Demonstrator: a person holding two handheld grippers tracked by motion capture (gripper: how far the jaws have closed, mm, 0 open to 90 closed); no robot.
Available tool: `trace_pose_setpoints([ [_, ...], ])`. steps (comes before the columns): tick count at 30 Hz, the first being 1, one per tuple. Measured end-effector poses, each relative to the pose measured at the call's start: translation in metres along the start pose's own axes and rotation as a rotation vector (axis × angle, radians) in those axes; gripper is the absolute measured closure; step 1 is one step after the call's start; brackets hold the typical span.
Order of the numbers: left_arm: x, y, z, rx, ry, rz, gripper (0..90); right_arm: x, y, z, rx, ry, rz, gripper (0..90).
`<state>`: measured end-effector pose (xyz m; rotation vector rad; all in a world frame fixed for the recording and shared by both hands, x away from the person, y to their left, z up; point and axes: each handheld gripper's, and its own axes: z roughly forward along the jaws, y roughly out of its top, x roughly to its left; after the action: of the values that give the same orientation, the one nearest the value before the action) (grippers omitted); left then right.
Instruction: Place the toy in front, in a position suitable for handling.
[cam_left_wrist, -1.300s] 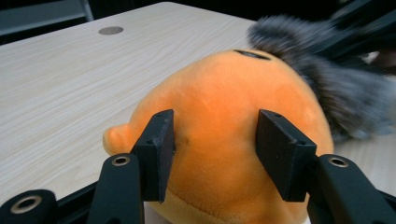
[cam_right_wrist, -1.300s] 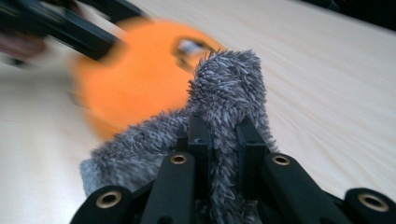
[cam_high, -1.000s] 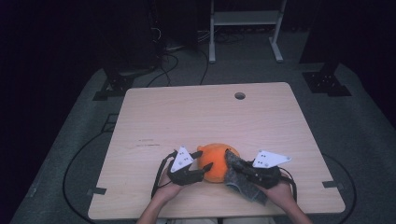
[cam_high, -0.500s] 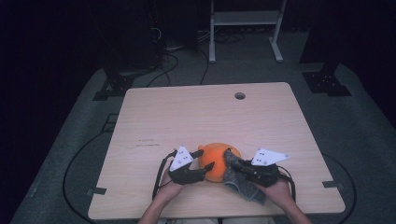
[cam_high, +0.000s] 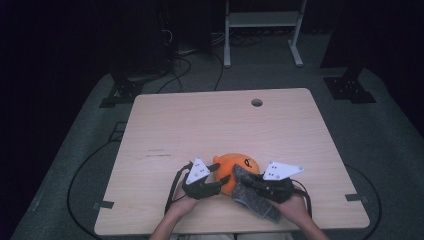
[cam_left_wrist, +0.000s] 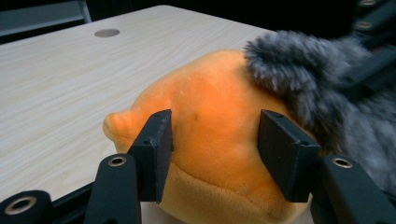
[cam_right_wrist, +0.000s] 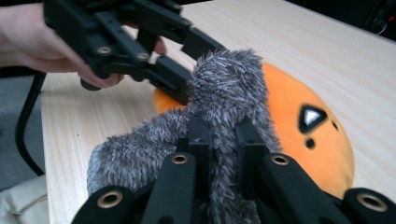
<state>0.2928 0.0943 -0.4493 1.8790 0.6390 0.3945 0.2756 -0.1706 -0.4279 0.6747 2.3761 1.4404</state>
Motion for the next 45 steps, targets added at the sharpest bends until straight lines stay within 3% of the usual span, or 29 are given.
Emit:
trace_pose_setpoints([
  [2,0.002,-0.001,-0.001,0.0,-0.01,-0.004,45.2,-0.009,-0.003,-0.003,-0.001,-0.029,0.023,79.9],
  [8,0.001,-0.001,0.0,0.001,-0.018,-0.013,44.3,-0.029,-0.012,-0.015,0.053,-0.18,0.06,80.1],
  [11,-0.001,-0.001,0.003,0.0,-0.012,0.003,42.3,-0.019,-0.007,-0.018,0.018,-0.151,0.016,80.0],
  [13,-0.003,-0.001,0.006,0.002,-0.004,0.01,41.9,-0.004,-0.001,-0.015,-0.005,-0.09,-0.031,80.0],
  [14,-0.003,-0.001,0.006,0.005,-0.003,0.016,42.0,0.004,0.001,-0.01,0.012,-0.085,-0.062,80.0],
  [16,-0.002,-0.002,0.004,0.009,-0.006,0.024,42.3,0.004,0.0,-0.005,0.028,-0.086,-0.082,80.0],
  [18,-0.002,-0.003,0.002,0.009,-0.008,0.021,42.4,-0.006,-0.003,-0.006,0.021,-0.083,-0.041,80.0],
  [21,-0.002,-0.003,0.002,0.007,-0.01,0.019,42.2,-0.018,-0.008,-0.012,0.037,-0.15,0.0,80.0],
  [24,-0.002,-0.004,0.003,0.005,-0.008,0.019,42.1,-0.036,-0.015,-0.018,0.066,-0.204,0.072,80.1],
  [27,-0.002,-0.005,0.002,0.007,-0.003,0.023,41.3,-0.037,-0.014,-0.025,0.028,-0.176,0.075,80.2],
  [30,-0.001,-0.006,0.003,0.0,-0.002,0.014,40.9,-0.019,-0.005,-0.029,-0.035,-0.084,0.019,80.1],
  [32,-0.002,-0.006,0.003,0.004,-0.001,0.018,40.9,-0.007,-0.001,-0.024,-0.025,-0.051,-0.028,80.1],
  [34,-0.003,-0.005,0.002,0.01,-0.006,0.035,41.2,-0.002,-0.003,-0.015,0.014,-0.053,-0.055,80.0],
  [36,-0.003,-0.004,0.001,0.009,-0.016,0.033,41.2,-0.006,-0.007,-0.009,0.039,-0.056,-0.043,80.0],
  [37,-0.003,-0.004,0.0,0.004,-0.035,0.013,40.4,-0.01,-0.008,-0.009,0.037,-0.059,-0.023,80.1],
  [39,-0.004,0.001,-0.003,-0.007,-0.099,-0.013,34.4,-0.014,-0.009,-0.011,0.04,-0.082,-0.012,80.0],
  [43,-0.009,0.003,0.0,0.023,-0.08,0.056,34.5,-0.02,-0.014,-0.015,0.034,-0.051,0.012,80.0],
  [45,-0.009,0.002,0.001,0.024,-0.083,0.058,36.4,-0.02,-0.014,-0.015,0.033,-0.051,0.014,79.9],
])
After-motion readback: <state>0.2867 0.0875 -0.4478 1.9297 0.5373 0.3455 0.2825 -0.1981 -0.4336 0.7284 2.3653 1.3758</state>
